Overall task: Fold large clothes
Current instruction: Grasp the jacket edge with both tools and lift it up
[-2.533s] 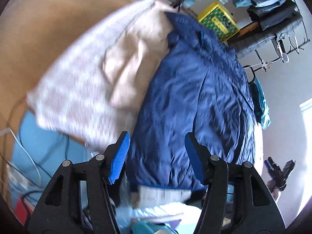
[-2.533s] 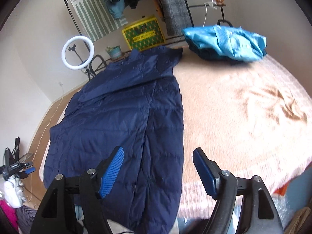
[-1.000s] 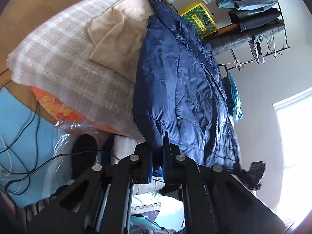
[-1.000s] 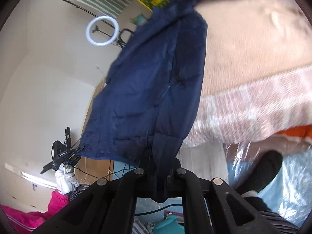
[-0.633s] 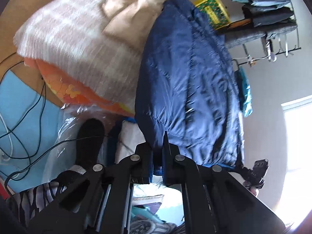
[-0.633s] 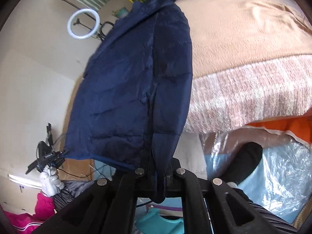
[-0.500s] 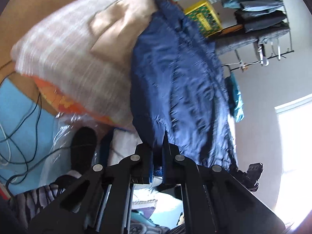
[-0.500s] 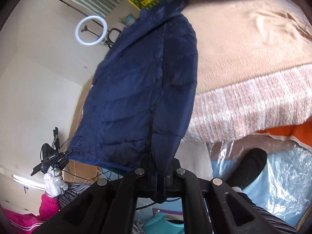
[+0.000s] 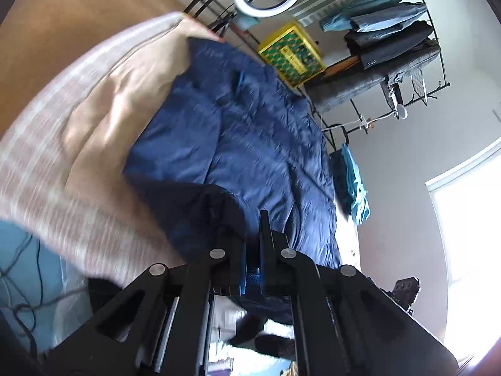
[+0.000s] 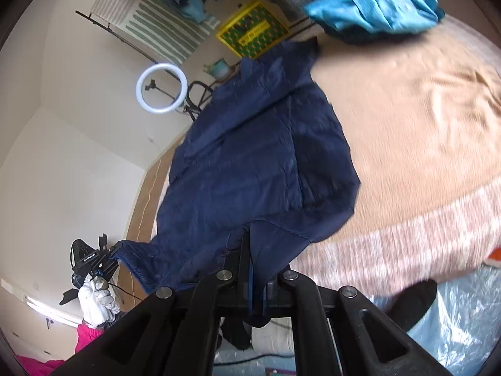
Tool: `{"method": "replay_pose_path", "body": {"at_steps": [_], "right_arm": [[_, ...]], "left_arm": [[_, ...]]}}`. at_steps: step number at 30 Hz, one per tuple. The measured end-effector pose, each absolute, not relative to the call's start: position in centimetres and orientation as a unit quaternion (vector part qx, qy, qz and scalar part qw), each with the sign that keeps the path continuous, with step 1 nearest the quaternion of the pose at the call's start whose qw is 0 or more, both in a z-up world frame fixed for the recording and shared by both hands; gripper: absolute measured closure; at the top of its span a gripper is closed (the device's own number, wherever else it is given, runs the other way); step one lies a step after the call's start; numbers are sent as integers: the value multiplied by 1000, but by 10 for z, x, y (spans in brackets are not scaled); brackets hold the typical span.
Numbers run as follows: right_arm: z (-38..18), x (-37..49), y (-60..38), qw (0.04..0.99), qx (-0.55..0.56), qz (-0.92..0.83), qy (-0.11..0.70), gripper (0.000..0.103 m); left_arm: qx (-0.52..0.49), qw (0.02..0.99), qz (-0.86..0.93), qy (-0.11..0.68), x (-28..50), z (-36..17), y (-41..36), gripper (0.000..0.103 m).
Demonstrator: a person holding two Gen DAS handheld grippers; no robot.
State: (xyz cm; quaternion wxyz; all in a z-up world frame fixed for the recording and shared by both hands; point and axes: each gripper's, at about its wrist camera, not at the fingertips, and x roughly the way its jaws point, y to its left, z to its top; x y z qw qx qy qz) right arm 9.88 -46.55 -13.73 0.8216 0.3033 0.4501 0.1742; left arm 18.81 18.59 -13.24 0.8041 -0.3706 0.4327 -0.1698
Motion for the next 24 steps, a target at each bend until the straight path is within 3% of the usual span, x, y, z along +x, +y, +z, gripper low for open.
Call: {"method": "replay_pose_path", "body": {"at_steps": [12,24], "right_arm": [[-96,204,-466,847,297,140,419,102],[-91,335,-440,872,215,107,426,102]], "left_arm": [[-339,834,-150,409,304,-92,175,100],[-319,842,-115,419,428,-114,169,100]]}}
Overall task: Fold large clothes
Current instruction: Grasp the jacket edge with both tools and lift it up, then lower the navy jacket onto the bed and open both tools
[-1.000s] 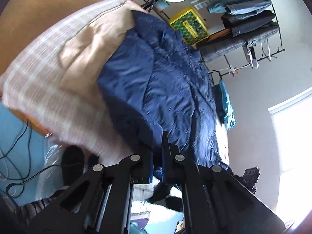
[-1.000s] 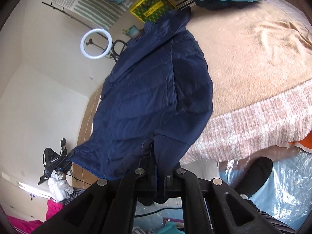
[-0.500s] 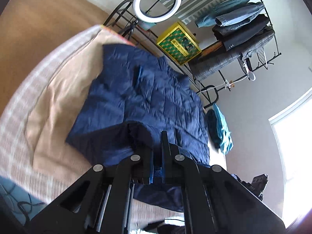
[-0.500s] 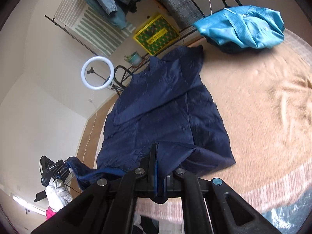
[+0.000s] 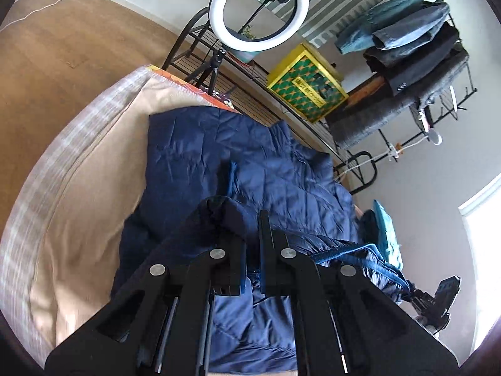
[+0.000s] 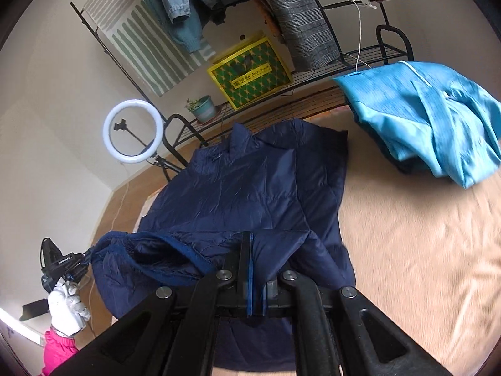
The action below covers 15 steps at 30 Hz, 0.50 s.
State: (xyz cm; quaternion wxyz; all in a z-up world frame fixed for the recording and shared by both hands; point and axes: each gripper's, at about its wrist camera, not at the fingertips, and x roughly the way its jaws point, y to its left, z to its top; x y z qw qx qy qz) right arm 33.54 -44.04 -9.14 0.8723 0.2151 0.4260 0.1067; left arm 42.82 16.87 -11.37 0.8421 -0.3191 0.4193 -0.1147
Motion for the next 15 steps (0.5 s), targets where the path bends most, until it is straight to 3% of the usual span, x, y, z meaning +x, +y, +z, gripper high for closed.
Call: {"method": "replay_pose_path", "body": {"at_steps": [15], "right_arm": [[-174,437,-432,858,165,56,483,102]], "left_arm": [[-277,833,-87,471,527,-189,149,100]]}}
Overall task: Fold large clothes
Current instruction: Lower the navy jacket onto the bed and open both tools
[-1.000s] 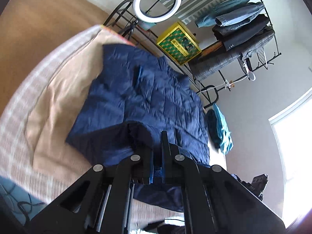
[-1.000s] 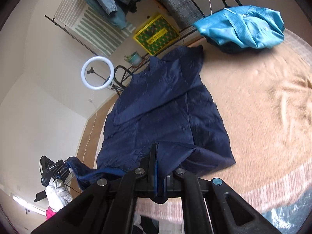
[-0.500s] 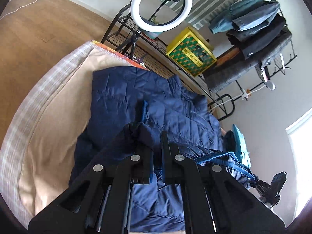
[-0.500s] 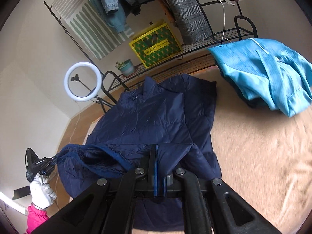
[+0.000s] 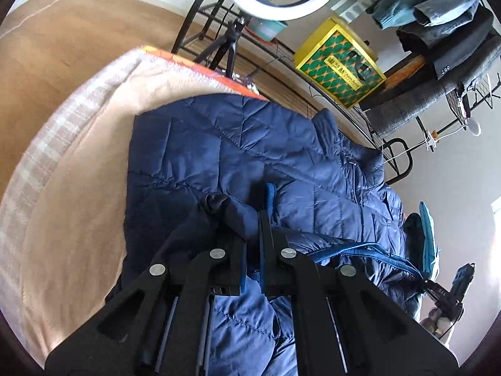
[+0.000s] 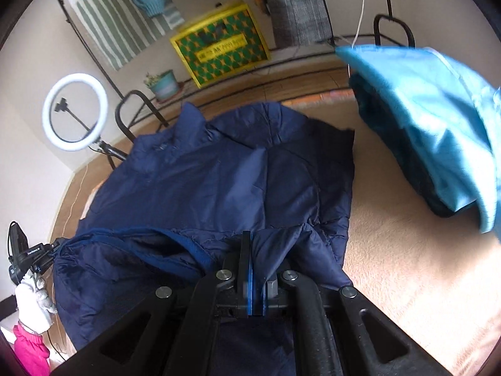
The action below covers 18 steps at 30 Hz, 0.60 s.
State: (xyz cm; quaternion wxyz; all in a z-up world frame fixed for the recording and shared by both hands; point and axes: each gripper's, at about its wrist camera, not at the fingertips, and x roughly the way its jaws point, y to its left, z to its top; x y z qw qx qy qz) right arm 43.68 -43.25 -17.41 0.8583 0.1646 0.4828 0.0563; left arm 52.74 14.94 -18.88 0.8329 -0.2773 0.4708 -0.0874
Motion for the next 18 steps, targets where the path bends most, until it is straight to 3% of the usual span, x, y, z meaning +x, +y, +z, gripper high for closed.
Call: {"method": "replay_pose_path", "body": {"at_steps": [5,6,7,9,11,13,18], "right_arm": [[-182,441,-434,852,166,79,490,98],[-181,441,-434,852,166,83,489,96],[-178,442,-435,852,168,89,489,86],[-173,442,-436,853,168,106,484,77],[-168,442,-437,851,163,126,482,73],[-161,436,-440,855,156,145,473,54],[-145,415,-451,882,98,157,433,47]], "left_arm": [[-270,823,-97,490,536,-198,147,95],[-270,821,-101,493,537,-197,148,91],[-272,817,-105,498,538,-196,149,86],[-285,810,-113,500,539,-191,153,53],[-303,812,-117,485,536,-181,160,38],[-300,819,-123,473,534,-171,165,38],[-152,862,-129,467,528,-155,156,38]]}}
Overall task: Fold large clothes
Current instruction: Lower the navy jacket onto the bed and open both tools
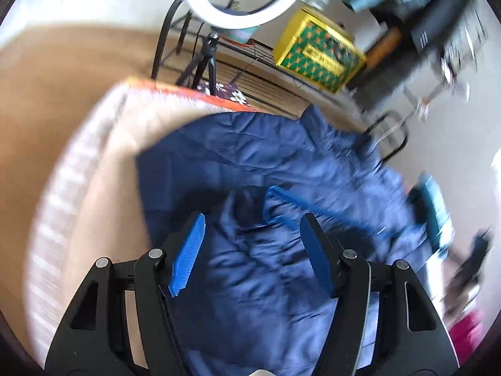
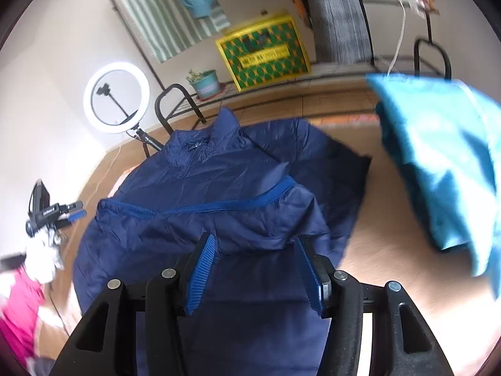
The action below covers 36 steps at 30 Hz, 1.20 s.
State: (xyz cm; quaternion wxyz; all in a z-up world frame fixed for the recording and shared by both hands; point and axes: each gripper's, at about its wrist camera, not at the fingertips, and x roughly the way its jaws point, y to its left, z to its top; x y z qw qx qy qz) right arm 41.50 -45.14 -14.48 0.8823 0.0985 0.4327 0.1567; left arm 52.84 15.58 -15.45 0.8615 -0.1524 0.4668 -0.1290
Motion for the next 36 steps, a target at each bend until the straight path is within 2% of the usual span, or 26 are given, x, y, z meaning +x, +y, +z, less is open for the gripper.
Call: {"method": "replay_pose_path", "body": {"at_steps": [3,8,10,15,16,17,18,19,21,22,23,24,29,30,31,32,33,34,36], "right_arm": [[-152,418,-456,887,52,130,439,47],[-167,436,-455,882,26,129,452,45],[-170,442,-452,882,19,131,451,38],[-178,460,-436,877,-7,145,457,38],[-179,462,-434,875,-9,151,459,43],[-180,464,-431,872,-12,158,463,53],[-181,463,-428,871,-16,160,464,64],[-181,463,-426,871,-22,161,465,70],[-180,462,-424,872,-27,161,461,86],[-180,461,-424,873,-27,160,459,94],[-179,460,-424,875,-25,157,458,98],[-179,460,-424,875,-25,155,458,99],[-180,456,-420,875,-44,150,458,102],[-179,456,-419,876,-45,152,456,102],[-178,456,-420,877,-46,148,456,97],[-178,459,-421,875,-44,144,460,90],[-179,461,-422,874,-38,145,463,64],[-179,462,-423,873,-34,146,463,48],[-178,466,-422,873,-35,153,462,47]], "left_arm": [[-78,860,-122,489,533,-167,143,38],[-20,850,-142,506,539,-186,122,38],[-5,849,-144,509,542,-191,115,38],[-15,844,-143,516,551,-202,113,38],[-20,844,-142,516,553,-203,114,39],[-24,845,-142,514,553,-204,114,44],[-23,846,-141,513,554,-205,113,54],[-20,848,-139,512,554,-206,112,60],[-22,850,-137,509,554,-206,111,80],[-26,851,-136,507,554,-206,111,86],[-31,852,-136,505,554,-206,112,94],[-34,852,-137,504,554,-206,113,96],[-5,864,-139,485,548,-200,109,98],[8,867,-134,479,546,-198,107,97],[14,870,-130,476,546,-197,106,97],[24,874,-125,470,546,-195,106,90],[34,873,-125,469,547,-195,104,81],[42,872,-128,471,548,-195,102,78],[62,866,-137,477,553,-196,97,68]]}}
